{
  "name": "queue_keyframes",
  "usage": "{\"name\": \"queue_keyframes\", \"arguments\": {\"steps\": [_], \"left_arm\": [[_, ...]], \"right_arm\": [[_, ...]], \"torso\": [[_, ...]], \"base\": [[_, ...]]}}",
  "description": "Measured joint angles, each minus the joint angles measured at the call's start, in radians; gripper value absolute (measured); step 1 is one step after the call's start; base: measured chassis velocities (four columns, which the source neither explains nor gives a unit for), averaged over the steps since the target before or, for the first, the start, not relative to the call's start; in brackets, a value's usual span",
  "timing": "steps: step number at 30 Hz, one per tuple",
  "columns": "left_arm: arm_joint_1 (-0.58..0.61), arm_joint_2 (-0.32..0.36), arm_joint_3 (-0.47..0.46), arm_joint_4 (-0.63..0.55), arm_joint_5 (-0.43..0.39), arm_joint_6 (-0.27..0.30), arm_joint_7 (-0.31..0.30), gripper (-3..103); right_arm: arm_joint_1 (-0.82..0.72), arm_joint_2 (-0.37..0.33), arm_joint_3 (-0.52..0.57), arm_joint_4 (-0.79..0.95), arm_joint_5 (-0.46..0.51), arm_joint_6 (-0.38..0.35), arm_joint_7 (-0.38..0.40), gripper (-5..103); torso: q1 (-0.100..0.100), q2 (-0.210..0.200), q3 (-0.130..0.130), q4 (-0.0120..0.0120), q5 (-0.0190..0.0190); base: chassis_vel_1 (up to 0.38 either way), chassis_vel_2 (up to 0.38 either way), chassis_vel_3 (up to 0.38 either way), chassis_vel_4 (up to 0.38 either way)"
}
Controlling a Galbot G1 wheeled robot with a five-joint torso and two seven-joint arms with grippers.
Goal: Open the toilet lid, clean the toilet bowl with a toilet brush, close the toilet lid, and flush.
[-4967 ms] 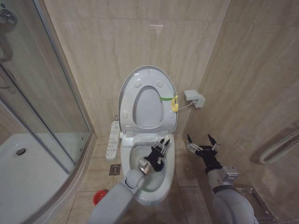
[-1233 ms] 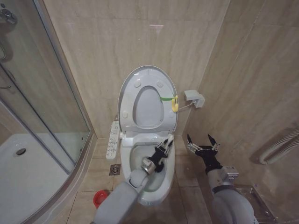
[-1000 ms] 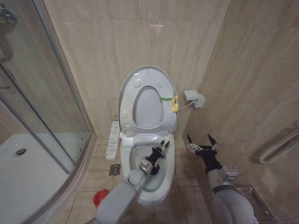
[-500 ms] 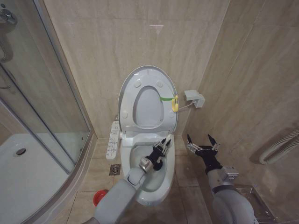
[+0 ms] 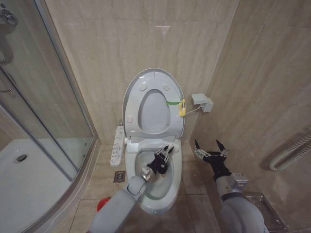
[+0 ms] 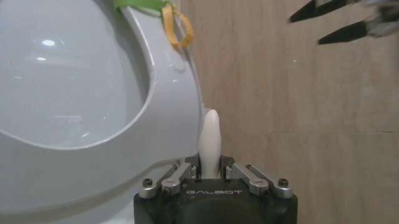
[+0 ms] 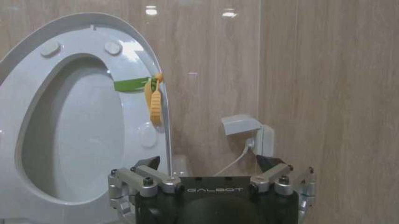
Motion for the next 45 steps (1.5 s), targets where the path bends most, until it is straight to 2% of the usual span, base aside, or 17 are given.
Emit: {"name": "queue_keyframes", "arguments": {"steps": [5, 13, 20, 26, 39, 45], "left_arm": [[0.079, 0.061, -0.026, -0.065, 0.015, -0.005, -0.004, 21], [0.152, 0.118, -0.093, -0.135, 0.019, -0.010, -0.005, 21], [0.232, 0.187, -0.115, -0.257, -0.062, 0.041, -0.021, 21], [0.276, 0.238, -0.129, -0.313, -0.096, 0.063, -0.028, 21], [0.313, 0.314, -0.128, -0.328, -0.126, 0.077, -0.025, 21], [0.294, 0.309, -0.113, -0.253, -0.144, 0.075, -0.011, 21]], "right_arm": [[0.000, 0.000, 0.000, 0.000, 0.000, 0.000, 0.000, 100], [0.000, 0.000, 0.000, 0.000, 0.000, 0.000, 0.000, 100], [0.000, 0.000, 0.000, 0.000, 0.000, 0.000, 0.000, 100], [0.000, 0.000, 0.000, 0.000, 0.000, 0.000, 0.000, 100], [0.000, 0.000, 0.000, 0.000, 0.000, 0.000, 0.000, 100], [0.000, 0.000, 0.000, 0.000, 0.000, 0.000, 0.000, 100]], "torso": [[0.000, 0.000, 0.000, 0.0002, -0.0001], [0.000, 0.000, 0.000, 0.0001, 0.0000], [0.000, 0.000, 0.000, 0.0001, 0.0000], [0.000, 0.000, 0.000, 0.0002, 0.0000], [0.000, 0.000, 0.000, 0.0001, 0.0000], [0.000, 0.000, 0.000, 0.0004, 0.0000]], "base": [[0.000, 0.000, 0.000, 0.000], [0.000, 0.000, 0.000, 0.000], [0.000, 0.000, 0.000, 0.000], [0.000, 0.000, 0.000, 0.000], [0.000, 0.000, 0.000, 0.000], [0.000, 0.000, 0.000, 0.000]]}}
